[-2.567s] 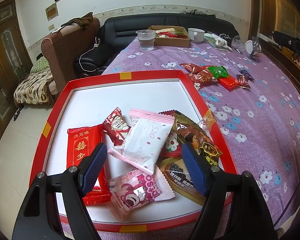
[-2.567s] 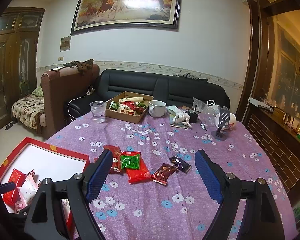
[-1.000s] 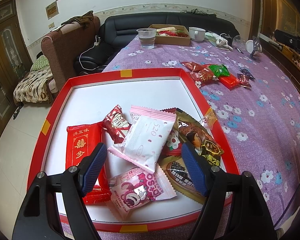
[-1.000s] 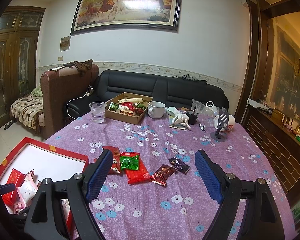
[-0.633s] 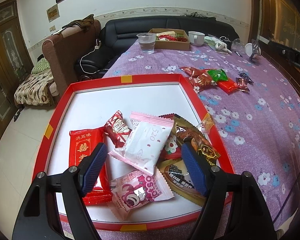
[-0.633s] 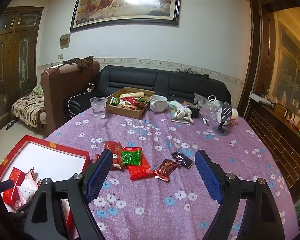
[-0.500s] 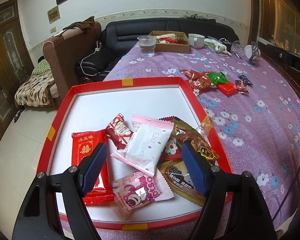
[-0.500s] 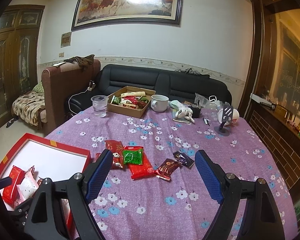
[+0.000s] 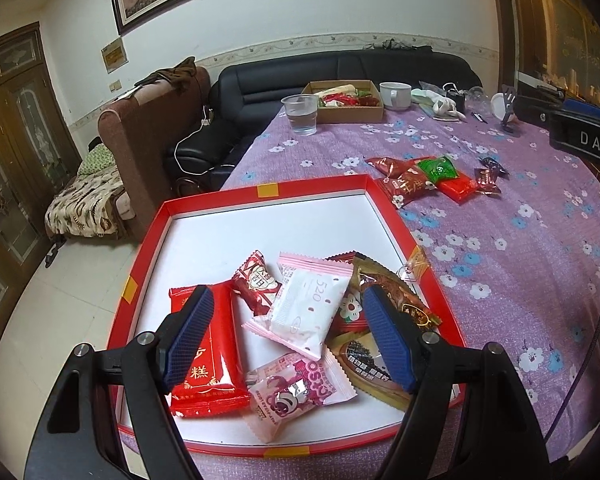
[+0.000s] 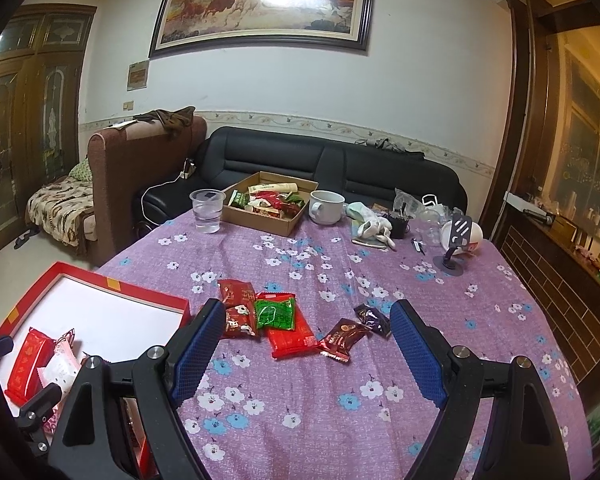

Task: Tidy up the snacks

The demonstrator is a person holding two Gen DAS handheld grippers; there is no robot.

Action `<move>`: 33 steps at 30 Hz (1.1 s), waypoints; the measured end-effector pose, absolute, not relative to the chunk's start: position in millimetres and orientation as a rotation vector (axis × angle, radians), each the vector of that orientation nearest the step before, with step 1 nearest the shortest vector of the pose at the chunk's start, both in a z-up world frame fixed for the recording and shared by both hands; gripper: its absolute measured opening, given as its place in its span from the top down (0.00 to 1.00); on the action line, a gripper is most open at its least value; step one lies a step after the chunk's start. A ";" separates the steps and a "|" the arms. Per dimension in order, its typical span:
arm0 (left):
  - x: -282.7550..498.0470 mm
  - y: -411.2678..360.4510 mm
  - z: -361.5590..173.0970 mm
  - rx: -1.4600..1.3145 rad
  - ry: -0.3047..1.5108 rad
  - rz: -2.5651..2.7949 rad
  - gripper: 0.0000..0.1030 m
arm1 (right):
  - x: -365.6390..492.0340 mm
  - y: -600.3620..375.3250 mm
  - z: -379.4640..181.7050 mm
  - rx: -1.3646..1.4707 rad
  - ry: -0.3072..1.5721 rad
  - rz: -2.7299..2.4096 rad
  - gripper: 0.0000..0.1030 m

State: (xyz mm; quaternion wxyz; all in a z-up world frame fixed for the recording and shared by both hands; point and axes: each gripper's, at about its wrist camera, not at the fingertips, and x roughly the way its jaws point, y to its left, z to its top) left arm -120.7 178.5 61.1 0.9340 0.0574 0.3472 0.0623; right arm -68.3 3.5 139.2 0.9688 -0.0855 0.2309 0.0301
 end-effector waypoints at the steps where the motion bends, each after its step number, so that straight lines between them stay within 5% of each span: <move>1: -120.8 178.5 61.4 0.120 0.708 0.128 0.25 | -68.3 3.9 139.1 -0.174 0.467 0.062 0.17; 21: -100.2 183.4 69.7 0.155 0.719 0.113 0.25 | -22.3 -35.9 116.2 -0.148 0.562 0.024 0.15; 33: -4.1 102.9 77.0 0.276 0.759 -0.066 0.25 | 72.6 -172.4 34.7 0.378 0.769 0.152 0.15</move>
